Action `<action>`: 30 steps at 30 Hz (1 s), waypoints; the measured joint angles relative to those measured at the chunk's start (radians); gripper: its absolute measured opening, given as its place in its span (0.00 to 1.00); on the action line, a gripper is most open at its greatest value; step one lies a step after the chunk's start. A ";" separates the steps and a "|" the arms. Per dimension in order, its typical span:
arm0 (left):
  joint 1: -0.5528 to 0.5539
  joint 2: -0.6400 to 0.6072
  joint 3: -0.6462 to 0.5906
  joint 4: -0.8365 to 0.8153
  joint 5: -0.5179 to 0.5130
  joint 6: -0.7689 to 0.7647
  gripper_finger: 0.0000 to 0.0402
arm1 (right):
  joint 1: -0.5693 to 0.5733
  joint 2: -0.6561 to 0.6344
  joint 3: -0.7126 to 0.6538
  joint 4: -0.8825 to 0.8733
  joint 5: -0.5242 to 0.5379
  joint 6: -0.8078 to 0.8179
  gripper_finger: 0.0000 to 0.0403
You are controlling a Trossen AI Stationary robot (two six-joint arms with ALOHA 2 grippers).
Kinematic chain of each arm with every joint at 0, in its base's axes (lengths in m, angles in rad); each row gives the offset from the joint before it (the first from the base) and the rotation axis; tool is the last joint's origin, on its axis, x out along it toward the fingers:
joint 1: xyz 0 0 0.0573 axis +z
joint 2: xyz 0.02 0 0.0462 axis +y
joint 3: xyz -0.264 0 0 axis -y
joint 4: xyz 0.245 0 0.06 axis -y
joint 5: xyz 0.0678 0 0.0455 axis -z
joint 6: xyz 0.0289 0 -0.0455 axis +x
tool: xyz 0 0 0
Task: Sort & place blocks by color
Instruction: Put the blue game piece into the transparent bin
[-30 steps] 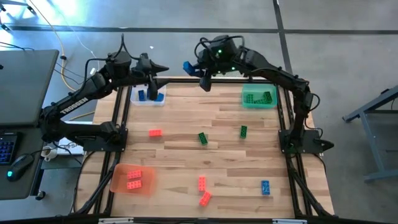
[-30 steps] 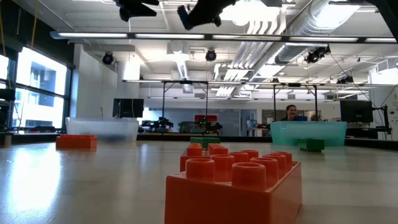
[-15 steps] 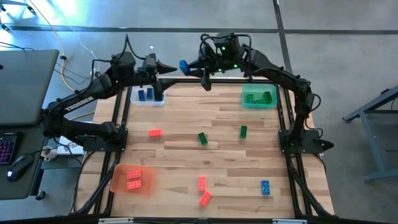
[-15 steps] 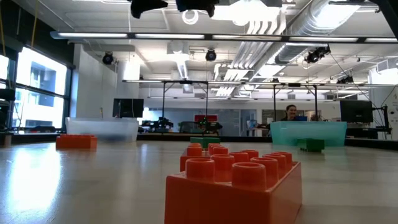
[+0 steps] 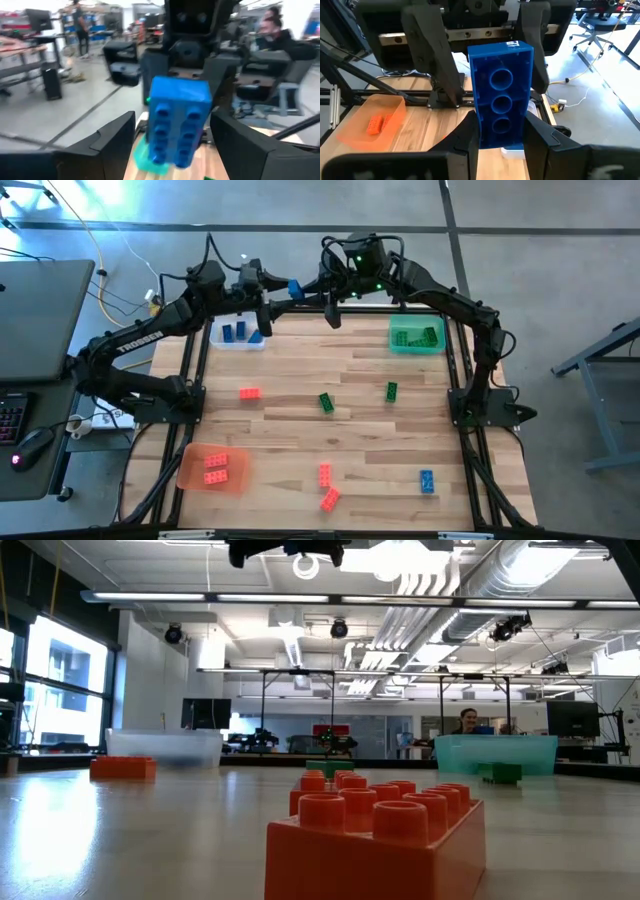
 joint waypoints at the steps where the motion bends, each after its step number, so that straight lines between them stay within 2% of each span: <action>1: 0.000 0.007 0.000 0.015 0.019 0.000 0.61 | 0.000 0.000 0.000 -0.001 0.000 0.000 0.22; 10: 0.000 0.059 0.000 0.107 0.034 -0.010 0.58 | 0.000 0.000 0.000 -0.004 -0.004 0.011 0.22; 13: 0.000 0.070 0.000 0.133 0.032 -0.011 0.50 | 0.000 0.000 0.000 -0.009 -0.003 0.011 0.22; 17: 0.000 0.078 0.000 0.135 0.032 -0.009 0.33 | 0.000 0.000 0.000 -0.013 0.009 0.008 0.22; 19: 0.001 0.078 0.000 0.135 0.039 -0.003 0.27 | 0.000 0.000 0.000 -0.013 0.015 0.012 0.25; 25: 0.001 0.078 0.000 0.124 0.035 0.015 0.27 | 0.001 0.000 0.000 -0.027 0.065 0.022 0.42; 30: 0.002 0.076 0.001 0.065 0.005 0.048 0.27 | 0.014 0.001 -0.001 -0.044 0.165 0.037 0.49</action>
